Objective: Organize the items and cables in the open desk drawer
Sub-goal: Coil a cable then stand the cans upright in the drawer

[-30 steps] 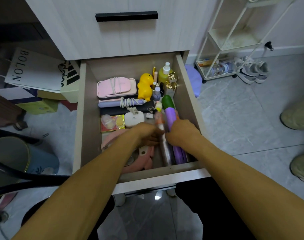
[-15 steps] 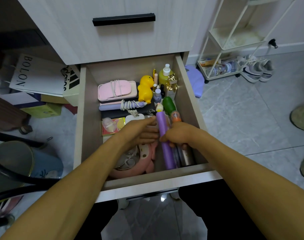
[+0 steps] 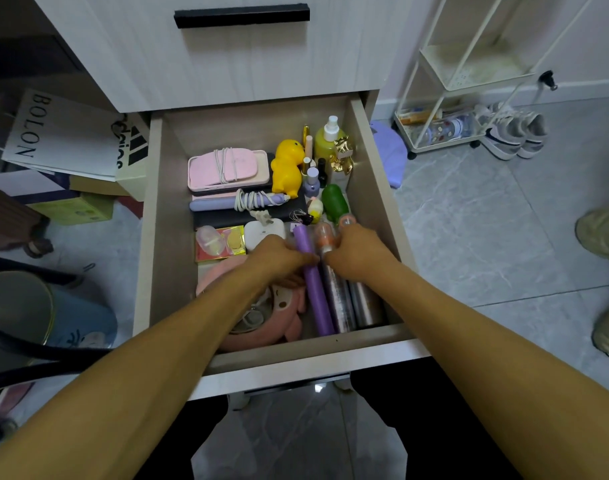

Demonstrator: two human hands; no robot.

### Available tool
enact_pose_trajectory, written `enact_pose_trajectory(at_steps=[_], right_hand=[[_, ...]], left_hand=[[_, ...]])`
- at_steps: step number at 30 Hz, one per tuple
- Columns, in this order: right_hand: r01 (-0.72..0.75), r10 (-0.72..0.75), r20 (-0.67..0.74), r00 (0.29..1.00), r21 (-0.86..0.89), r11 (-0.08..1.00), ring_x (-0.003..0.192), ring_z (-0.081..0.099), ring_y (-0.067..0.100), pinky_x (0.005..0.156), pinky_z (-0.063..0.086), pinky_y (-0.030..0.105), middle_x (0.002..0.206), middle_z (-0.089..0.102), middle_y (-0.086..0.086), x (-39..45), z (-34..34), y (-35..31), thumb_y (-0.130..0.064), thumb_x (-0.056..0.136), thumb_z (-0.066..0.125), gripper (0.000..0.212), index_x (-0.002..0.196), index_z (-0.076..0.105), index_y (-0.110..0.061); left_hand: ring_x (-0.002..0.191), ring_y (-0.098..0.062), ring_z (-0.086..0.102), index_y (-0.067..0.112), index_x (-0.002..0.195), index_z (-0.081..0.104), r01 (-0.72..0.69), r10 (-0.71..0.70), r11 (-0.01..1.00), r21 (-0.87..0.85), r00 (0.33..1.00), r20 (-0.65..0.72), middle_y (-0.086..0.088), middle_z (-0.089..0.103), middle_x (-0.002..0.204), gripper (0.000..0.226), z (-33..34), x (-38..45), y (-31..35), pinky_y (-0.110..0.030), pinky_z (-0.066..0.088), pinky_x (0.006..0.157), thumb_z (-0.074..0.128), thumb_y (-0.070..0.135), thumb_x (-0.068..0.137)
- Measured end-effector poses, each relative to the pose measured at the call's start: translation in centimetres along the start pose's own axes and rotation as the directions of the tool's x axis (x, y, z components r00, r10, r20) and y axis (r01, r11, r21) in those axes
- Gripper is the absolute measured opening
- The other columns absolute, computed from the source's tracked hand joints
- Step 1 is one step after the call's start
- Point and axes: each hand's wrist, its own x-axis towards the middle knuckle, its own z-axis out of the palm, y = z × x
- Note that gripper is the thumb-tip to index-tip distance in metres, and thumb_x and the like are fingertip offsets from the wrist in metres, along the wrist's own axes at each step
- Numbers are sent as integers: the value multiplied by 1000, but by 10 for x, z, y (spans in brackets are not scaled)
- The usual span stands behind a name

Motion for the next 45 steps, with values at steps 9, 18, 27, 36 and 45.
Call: enact_pose_trajectory(at_steps=[9, 18, 27, 36, 45], right_hand=[[84, -103, -87, 991, -197, 977, 91, 63, 34, 65, 43, 30, 102, 62, 18, 19, -7, -12, -16, 94, 54, 17, 103, 54, -2], [5, -110, -167, 980, -528, 849, 106, 64, 30, 72, 46, 35, 117, 63, 13, 65, -1, -28, -8, 95, 50, 19, 111, 60, -7], [1, -176, -207, 962, -646, 764, 102, 64, 32, 66, 41, 35, 118, 60, 15, 75, -1, -36, -3, 96, 44, 22, 113, 59, -5], [4, -245, -278, 929, -654, 756, 98, 64, 34, 67, 41, 35, 119, 55, 17, 54, -14, -40, -5, 95, 48, 23, 117, 56, -6], [42, -282, -275, 919, -643, 765, 104, 59, 32, 73, 47, 37, 120, 54, 16, 53, -3, -30, -7, 94, 49, 30, 124, 45, -6]], left_hand=[[61, -26, 71, -1, 79, 70, -10, 10, 983, 184, 1000, 5, -16, 71, 68, 14, -4, 7, 2, -36, 61, 62, 77, 10, 82], [44, -13, 52, 2, 87, 75, -91, 66, 987, -133, 980, -188, -10, 71, 75, 17, -14, 17, 17, -19, 37, 43, 71, 18, 82], [46, -15, 45, 11, 88, 74, -90, 43, 963, -253, 982, -185, -6, 71, 78, 9, -29, 20, 13, -17, 32, 39, 65, 13, 86], [57, -16, 57, 21, 81, 72, -152, 123, 958, -242, 983, -133, -4, 72, 81, 11, -27, 18, 7, -24, 43, 55, 66, 16, 87], [58, -16, 58, 18, 79, 71, -194, 141, 927, -321, 973, -180, -5, 70, 77, 14, -28, 20, 12, -24, 45, 53, 62, 11, 88]])
